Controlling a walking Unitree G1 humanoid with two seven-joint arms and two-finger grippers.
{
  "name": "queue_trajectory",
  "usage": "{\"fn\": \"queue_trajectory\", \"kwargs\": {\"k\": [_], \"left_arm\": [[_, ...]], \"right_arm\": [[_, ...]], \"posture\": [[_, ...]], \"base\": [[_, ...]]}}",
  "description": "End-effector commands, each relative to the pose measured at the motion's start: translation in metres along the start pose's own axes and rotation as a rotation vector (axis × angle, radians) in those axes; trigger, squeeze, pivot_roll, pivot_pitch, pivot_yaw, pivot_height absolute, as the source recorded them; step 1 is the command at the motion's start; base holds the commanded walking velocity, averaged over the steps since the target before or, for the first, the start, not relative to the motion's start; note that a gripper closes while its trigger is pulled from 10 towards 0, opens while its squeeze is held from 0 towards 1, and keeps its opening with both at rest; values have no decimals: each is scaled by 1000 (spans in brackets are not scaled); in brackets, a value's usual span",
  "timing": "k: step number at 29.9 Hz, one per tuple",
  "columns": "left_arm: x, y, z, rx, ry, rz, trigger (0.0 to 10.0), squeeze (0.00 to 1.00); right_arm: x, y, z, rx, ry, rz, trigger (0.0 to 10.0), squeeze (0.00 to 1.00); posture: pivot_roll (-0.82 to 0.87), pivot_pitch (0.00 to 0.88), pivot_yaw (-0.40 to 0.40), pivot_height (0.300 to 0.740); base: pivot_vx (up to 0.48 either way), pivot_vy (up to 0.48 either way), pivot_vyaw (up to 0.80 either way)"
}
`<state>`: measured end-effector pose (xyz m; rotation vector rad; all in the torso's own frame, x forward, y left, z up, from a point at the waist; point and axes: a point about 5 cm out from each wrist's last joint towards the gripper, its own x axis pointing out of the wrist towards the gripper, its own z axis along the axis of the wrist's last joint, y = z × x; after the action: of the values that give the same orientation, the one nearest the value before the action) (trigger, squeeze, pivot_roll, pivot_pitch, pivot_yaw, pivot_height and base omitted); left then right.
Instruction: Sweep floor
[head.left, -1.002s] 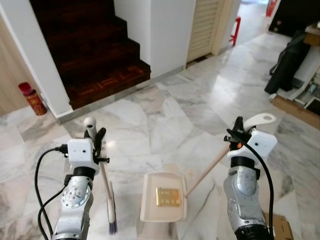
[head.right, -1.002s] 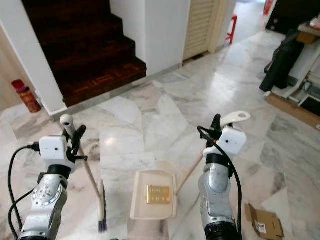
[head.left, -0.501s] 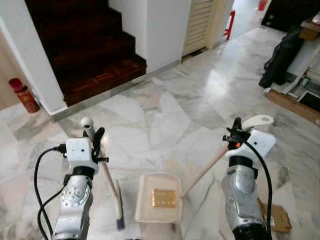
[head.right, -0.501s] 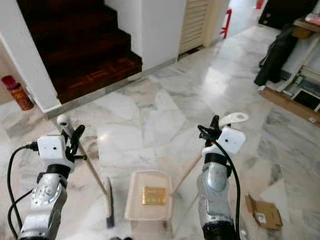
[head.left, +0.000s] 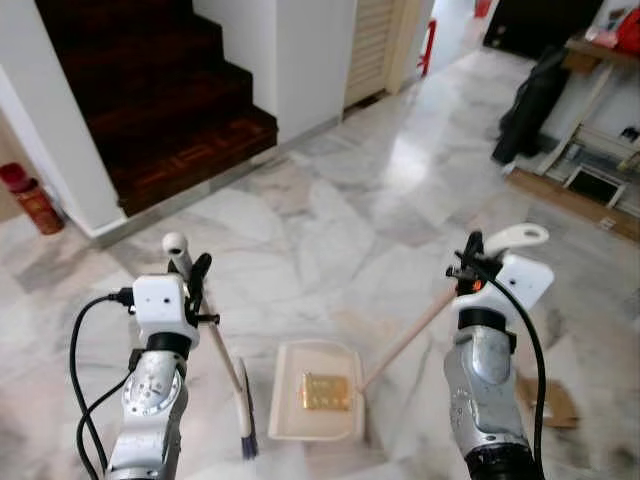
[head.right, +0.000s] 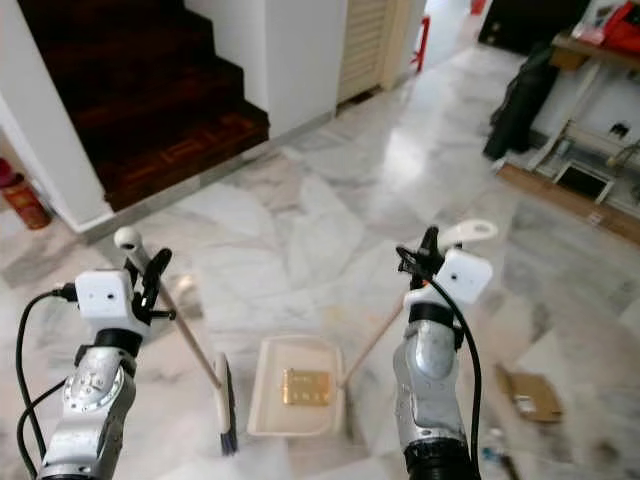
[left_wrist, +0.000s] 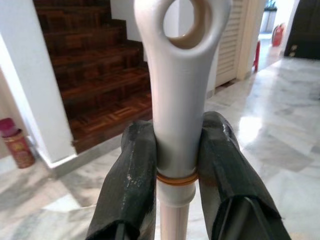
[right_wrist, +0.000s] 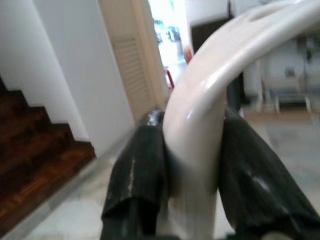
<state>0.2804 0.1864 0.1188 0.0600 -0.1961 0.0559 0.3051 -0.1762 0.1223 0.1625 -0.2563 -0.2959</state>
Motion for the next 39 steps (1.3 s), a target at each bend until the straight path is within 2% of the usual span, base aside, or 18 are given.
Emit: {"fn": "queue_trajectory", "kwargs": {"k": [1, 6, 39], "left_arm": [[3, 2, 9, 18, -39, 6, 10000, 0], [3, 2, 9, 16, -38, 6, 10000, 0], [4, 2, 12, 21, -44, -15, 10000, 0]], "right_arm": [[3, 0, 8, 6, -34, -3, 10000, 0], [3, 2, 8, 12, -34, 0, 10000, 0], [1, 10, 3, 37, -10, 32, 10000, 0]], "posture": [[28, 80, -36, 740], [28, 79, -37, 740], [47, 60, -19, 740]], "base": [[0, 322, 619], [0, 324, 669], [0, 324, 19]]}}
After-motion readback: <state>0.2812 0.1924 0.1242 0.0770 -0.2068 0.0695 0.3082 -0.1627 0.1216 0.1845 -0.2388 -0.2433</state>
